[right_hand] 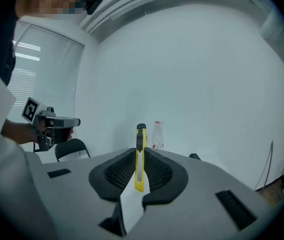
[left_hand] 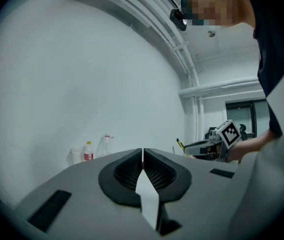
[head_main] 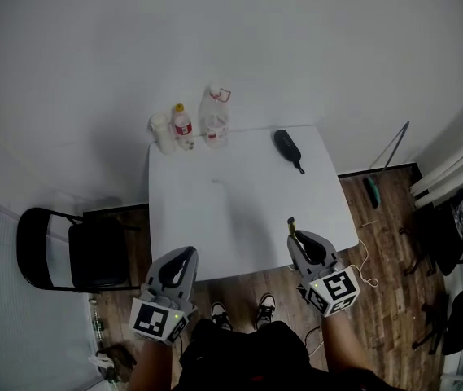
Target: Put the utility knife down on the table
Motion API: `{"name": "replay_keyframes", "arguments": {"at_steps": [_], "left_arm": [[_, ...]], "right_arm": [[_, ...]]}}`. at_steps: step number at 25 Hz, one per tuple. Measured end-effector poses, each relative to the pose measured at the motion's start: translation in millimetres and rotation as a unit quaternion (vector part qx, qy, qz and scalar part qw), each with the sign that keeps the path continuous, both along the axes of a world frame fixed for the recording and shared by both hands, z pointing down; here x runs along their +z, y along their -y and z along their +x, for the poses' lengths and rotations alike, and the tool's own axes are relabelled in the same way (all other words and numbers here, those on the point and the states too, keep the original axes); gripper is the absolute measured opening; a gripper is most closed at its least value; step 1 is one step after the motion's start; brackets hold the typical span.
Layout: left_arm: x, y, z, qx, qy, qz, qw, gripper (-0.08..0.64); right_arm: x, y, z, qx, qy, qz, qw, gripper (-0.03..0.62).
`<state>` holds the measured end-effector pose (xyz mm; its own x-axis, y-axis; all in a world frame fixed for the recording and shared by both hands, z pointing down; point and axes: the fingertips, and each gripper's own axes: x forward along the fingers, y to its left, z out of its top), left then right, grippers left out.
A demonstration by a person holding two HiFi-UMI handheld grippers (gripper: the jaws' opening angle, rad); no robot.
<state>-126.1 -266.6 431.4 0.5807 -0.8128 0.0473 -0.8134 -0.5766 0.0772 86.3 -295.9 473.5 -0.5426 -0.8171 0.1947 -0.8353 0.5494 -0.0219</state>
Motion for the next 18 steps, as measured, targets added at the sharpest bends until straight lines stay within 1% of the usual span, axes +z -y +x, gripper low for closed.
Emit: {"name": "replay_keyframes", "arguments": {"at_steps": [3, 6, 9, 11, 15, 18], "left_arm": [[5.2, 2.8, 5.2, -0.023, 0.0, -0.017, 0.9996, 0.027], [3.5, 5.0, 9.1, -0.039, -0.006, -0.017, 0.9991, 0.028], [11.8, 8.0, 11.6, -0.052, 0.002, -0.022, 0.9984, 0.028], [18.4, 10.1, 11.8, -0.06, 0.008, -0.028, 0.9978, 0.026], [24.4, 12.9, 12.4, -0.072, 0.007, -0.032, 0.9968, 0.026], [28.8, 12.3, 14.4, -0.075, 0.02, -0.039, 0.9962, 0.028]], "right_arm": [[28.0, 18.9, 1.8, -0.023, -0.033, -0.032, 0.999, 0.061], [60.9, 35.2, 1.8, -0.042, -0.043, -0.065, 0.996, 0.063], [98.5, 48.8, 0.3, -0.057, -0.058, -0.1, 0.992, 0.063], [121.0, 55.8, -2.8, -0.067, -0.067, -0.122, 0.988, 0.062], [159.8, 64.8, -10.8, -0.084, -0.088, -0.159, 0.98, 0.062], [191.8, 64.5, -18.3, -0.108, -0.124, -0.187, 0.969, 0.063]]}}
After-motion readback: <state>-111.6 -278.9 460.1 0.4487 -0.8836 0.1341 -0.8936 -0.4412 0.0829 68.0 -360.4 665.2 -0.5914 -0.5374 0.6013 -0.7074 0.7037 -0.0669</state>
